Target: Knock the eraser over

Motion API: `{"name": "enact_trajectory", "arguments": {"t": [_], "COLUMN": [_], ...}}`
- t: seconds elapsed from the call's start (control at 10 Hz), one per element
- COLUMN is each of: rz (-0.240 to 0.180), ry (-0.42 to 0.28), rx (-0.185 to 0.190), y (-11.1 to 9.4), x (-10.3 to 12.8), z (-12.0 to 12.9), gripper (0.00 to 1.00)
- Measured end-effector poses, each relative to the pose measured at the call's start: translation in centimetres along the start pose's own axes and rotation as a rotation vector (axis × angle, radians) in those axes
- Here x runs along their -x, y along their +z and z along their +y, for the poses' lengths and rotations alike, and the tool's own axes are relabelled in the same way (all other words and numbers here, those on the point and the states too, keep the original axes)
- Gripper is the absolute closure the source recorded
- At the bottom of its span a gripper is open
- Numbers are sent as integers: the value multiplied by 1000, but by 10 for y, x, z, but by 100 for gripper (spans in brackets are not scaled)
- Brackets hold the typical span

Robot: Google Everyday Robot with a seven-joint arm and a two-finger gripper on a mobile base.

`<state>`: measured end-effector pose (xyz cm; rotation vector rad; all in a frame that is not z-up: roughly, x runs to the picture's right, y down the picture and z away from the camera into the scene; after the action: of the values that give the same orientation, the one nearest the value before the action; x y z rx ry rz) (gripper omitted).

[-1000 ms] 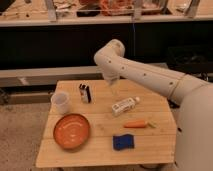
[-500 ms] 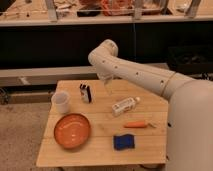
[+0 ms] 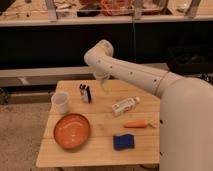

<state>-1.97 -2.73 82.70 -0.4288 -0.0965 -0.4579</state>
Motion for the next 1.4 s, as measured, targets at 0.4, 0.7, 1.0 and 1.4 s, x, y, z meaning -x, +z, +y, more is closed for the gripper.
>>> {"name": "enact_trajectory", "arguments": {"t": [0.4,0.7,1.0,1.4], "rz": [-5,-8,-9,-11], "ry": [-16,-30,-34,-44], "rx": [-9,-16,-20,-24], "y": [4,7,11,16], "x": [5,9,7,8], "z": [-11,-19,-22,-26], "gripper": [20,20,20,20]}}
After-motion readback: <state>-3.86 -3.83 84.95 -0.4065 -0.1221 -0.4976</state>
